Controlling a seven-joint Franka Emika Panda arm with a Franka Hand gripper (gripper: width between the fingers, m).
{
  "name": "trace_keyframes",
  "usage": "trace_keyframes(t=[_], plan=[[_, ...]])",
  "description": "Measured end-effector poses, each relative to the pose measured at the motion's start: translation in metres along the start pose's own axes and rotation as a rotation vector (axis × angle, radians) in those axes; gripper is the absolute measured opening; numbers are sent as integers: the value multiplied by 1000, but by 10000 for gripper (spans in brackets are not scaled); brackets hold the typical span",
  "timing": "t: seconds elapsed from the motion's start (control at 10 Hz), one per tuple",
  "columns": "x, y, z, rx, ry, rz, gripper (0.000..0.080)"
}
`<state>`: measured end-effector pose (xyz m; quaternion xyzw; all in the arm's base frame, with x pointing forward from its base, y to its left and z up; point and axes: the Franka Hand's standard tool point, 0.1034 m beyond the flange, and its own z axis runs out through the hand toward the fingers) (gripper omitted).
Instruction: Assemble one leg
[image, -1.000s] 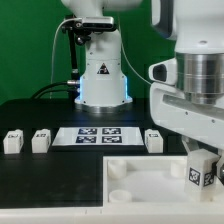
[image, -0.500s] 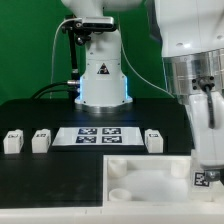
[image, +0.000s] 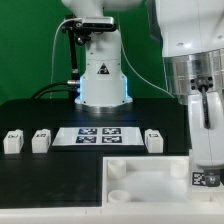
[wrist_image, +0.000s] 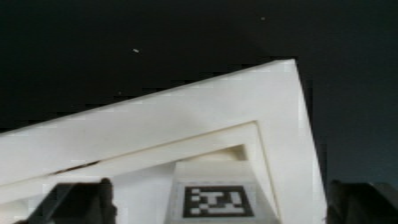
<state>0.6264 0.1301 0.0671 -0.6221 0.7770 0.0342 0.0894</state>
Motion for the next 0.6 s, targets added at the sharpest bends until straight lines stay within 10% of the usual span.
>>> trace_keyframes(t=[0.6], plan=[[-24,0,-41,30,-48,-134,649]])
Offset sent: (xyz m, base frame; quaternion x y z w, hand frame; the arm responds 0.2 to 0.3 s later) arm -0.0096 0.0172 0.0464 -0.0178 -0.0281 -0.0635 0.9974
